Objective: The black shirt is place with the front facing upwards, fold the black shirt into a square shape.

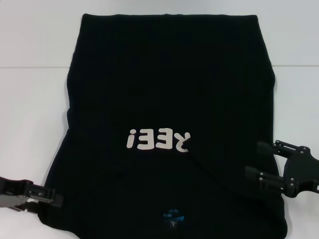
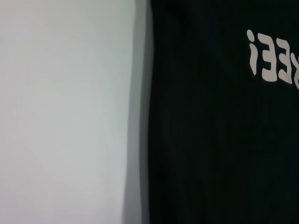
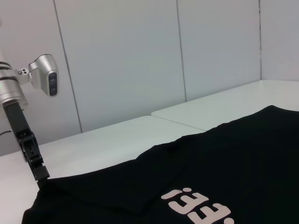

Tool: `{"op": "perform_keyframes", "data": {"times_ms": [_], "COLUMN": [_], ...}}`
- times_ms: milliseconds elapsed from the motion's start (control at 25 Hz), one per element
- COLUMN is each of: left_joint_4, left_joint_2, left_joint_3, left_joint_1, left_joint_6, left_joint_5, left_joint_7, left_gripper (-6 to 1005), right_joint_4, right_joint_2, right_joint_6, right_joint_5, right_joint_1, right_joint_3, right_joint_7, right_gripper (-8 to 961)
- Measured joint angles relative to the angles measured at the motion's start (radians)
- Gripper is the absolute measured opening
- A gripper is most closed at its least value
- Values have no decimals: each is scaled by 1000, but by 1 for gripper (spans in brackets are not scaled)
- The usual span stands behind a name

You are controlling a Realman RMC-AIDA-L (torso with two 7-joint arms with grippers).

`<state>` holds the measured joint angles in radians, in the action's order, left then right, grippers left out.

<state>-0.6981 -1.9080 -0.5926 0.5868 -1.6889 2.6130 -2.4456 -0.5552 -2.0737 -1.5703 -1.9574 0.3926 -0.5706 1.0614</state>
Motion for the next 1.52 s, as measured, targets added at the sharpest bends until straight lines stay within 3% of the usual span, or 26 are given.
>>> {"op": "perform_keyframes", "data": {"times_ms": [520, 1520], "left_joint_4": [-1, 54], "left_joint_2": [23, 5], "left_joint_3": [-4, 1], "left_joint_1": [-6, 39], "left_joint_6": [8, 7], "left_joint_5": [32, 6], "left_joint_7": [-17, 1], "left_gripper": [887, 888], "right_joint_4": [0, -2], "right_joint_2": [0, 0], "right_joint_6": [-3, -29], "right_joint_5": [-2, -2], "right_joint_1": [-1, -9], "right_joint_3": [-2, -1], "right_joint_7": [0, 0], "right_gripper": [780, 778]}}
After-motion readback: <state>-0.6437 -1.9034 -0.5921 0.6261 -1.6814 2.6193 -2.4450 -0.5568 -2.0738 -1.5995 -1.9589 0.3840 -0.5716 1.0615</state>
